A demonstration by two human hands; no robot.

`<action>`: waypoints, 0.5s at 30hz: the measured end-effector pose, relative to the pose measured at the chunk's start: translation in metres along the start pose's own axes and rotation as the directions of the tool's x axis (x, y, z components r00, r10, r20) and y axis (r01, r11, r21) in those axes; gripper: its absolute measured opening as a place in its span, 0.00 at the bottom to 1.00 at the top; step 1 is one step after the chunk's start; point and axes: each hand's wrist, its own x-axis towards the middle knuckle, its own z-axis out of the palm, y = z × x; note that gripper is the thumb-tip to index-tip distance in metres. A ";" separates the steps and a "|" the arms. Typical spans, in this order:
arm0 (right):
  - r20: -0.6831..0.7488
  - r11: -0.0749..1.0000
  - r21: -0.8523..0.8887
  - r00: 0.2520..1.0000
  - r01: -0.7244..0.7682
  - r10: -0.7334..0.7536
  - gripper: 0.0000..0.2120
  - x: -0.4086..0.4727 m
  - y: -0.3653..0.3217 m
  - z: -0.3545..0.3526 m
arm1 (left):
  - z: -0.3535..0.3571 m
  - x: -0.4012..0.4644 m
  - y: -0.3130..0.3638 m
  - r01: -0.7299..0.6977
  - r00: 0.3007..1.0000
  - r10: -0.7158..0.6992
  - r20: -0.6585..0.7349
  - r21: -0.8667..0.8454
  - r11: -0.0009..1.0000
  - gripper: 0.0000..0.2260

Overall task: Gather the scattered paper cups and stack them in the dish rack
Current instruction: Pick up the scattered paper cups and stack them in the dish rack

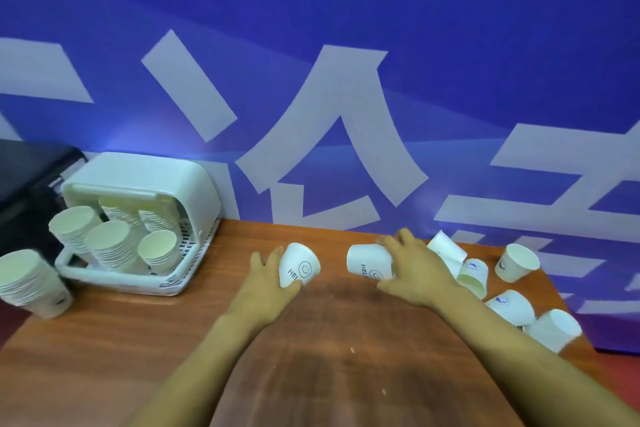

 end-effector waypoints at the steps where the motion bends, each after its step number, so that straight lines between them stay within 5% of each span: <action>1: 0.004 1.000 0.000 1.000 0.010 -0.010 0.35 -0.004 -0.006 0.002 | -0.001 -0.007 -0.002 0.007 1.000 -0.007 -0.010 -0.024 1.000 0.29; 9: 0.017 0.999 0.040 0.999 0.031 -0.031 0.40 -0.020 -0.050 0.015 | -0.017 -0.033 -0.040 -0.053 0.998 0.046 -0.048 -0.146 0.988 0.25; 15: -0.018 1.000 0.010 1.000 -0.019 0.019 0.37 -0.021 -0.096 0.015 | -0.043 -0.032 -0.065 -0.087 0.996 0.079 -0.048 -0.198 0.976 0.42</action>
